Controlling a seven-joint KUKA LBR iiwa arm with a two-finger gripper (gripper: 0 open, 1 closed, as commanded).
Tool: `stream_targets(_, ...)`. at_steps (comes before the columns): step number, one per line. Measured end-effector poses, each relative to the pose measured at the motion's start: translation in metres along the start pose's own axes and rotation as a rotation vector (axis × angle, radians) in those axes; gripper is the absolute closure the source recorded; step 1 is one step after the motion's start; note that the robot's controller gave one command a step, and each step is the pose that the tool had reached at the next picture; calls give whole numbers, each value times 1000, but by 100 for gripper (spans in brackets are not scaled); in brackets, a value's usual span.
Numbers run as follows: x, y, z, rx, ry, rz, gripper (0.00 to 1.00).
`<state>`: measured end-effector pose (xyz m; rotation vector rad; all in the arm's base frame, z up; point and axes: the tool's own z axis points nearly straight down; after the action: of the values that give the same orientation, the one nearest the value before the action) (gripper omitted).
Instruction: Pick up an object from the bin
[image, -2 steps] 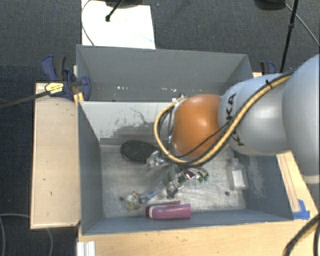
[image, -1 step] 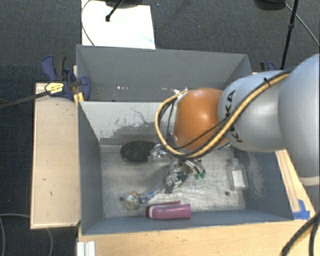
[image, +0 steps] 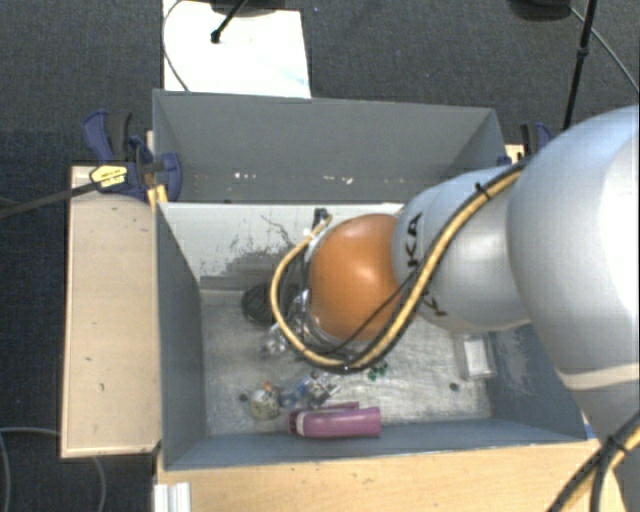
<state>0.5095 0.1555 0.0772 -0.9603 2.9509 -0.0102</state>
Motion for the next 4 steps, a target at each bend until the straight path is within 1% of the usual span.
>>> stream_targets(1, 27, -71, 5, -11, 25, 208, 0)
stream_targets(2, 26, -70, 3, -12, 23, 209, 100)
stream_targets(3, 23, -71, -42, -12, 29, 211, 100)
stream_targets(4, 19, -73, -83, -12, 29, 214, 100)
